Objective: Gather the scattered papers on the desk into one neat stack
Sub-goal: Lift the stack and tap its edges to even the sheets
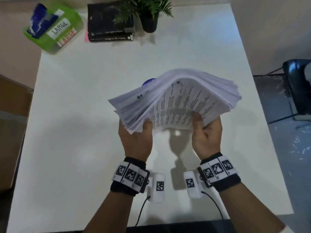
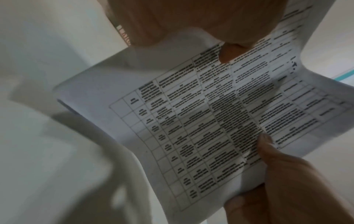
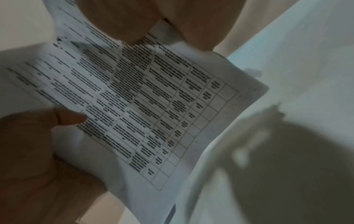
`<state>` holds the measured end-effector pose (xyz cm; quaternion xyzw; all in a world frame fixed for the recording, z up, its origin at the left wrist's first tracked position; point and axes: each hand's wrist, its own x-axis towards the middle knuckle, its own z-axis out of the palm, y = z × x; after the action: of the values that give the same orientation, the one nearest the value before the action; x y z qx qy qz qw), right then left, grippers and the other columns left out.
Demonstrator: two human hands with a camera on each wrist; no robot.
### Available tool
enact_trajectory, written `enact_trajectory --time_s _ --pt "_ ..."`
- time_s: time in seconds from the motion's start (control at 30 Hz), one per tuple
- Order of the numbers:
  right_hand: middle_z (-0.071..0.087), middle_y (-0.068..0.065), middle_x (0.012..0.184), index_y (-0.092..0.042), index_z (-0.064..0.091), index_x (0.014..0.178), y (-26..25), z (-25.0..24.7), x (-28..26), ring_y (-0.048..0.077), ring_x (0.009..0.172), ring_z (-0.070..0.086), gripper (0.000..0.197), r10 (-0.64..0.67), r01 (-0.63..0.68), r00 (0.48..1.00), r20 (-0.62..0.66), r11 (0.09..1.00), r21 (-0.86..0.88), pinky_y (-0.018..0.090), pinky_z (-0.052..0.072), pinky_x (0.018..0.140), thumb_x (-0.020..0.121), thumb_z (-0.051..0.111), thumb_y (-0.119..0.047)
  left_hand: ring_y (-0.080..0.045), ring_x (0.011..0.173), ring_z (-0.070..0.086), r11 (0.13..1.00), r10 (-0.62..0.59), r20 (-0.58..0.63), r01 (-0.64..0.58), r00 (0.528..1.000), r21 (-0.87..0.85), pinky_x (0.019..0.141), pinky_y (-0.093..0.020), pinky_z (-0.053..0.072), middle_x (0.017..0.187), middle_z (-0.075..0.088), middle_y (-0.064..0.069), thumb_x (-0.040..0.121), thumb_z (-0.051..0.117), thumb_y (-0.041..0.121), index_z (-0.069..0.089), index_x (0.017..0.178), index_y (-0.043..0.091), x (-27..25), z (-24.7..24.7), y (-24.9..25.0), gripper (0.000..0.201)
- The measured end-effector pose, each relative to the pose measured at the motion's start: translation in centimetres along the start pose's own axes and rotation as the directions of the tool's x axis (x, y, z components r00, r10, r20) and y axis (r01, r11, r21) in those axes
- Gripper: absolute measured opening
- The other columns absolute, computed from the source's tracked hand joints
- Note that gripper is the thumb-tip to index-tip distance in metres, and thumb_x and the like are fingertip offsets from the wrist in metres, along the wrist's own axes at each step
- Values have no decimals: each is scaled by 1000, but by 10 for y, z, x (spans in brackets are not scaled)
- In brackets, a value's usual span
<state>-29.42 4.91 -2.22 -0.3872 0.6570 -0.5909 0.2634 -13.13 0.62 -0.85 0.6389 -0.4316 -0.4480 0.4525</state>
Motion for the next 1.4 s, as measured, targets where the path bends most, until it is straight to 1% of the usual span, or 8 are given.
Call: enact_trajectory --time_s 0.2,0.37,0.53,0.63,0.77,0.9,1.17,1.4 --pt "65 -2 113 -4 54 120 -28 -6 4 16 113 62 38 -156 157 988 -18 985 67 31 49 95 97 58 -34 -31 125 55 981 158 0 -156 988 -113 106 -52 44 132 60 -12 80 70 17 54 125 2 3 -19 17 51" --pt "63 27 111 -28 52 121 -23 -12 6 43 105 61 42 -146 141 989 17 978 156 52 50 91 86 71 -41 -20 111 60 893 449 43 -446 892 -61 95 -33 49 119 63 -13 94 56 39 55 125 27 10 -27 18 34" --pt "60 3 104 -25 52 116 -33 -1 7 19 99 59 34 -152 156 988 -35 967 202 37 49 91 88 70 -32 5 90 65 944 329 208 -315 921 -99 87 -18 51 89 72 22 94 53 12 54 107 13 5 -20 18 13" --pt "54 9 115 -12 46 120 -49 1 10 21 107 58 32 -183 190 982 -55 954 231 36 47 95 93 62 -13 -34 100 71 921 389 22 -390 921 23 93 -54 54 100 75 -15 92 53 7 67 101 -11 -1 -18 36 25" --pt "54 13 125 8 44 129 -77 -11 14 23 122 55 35 -332 334 942 -40 923 194 43 42 107 94 51 8 -5 114 61 807 583 -49 -585 811 -85 104 -27 45 119 66 20 89 63 12 65 116 21 -1 -28 74 28" --pt "65 -13 111 -32 65 117 -56 -16 5 11 107 60 27 -269 252 963 24 926 280 41 46 97 94 63 -19 -28 109 64 884 447 98 -456 889 100 95 -22 45 117 70 -3 88 61 58 52 107 21 -9 -40 66 43" --pt "60 22 111 9 53 115 -26 4 6 27 103 60 43 -74 63 996 42 974 216 37 49 89 92 64 -25 4 74 62 954 259 87 -241 962 -180 70 -14 48 82 68 17 74 69 -4 63 89 6 9 -25 33 19" --pt "63 -2 112 0 54 119 -79 -3 0 -1 107 60 35 -223 225 974 -28 970 93 19 46 90 102 44 -29 -11 120 60 876 438 -85 -446 895 -183 101 -30 48 122 63 3 96 60 8 57 125 12 -16 -24 80 29"
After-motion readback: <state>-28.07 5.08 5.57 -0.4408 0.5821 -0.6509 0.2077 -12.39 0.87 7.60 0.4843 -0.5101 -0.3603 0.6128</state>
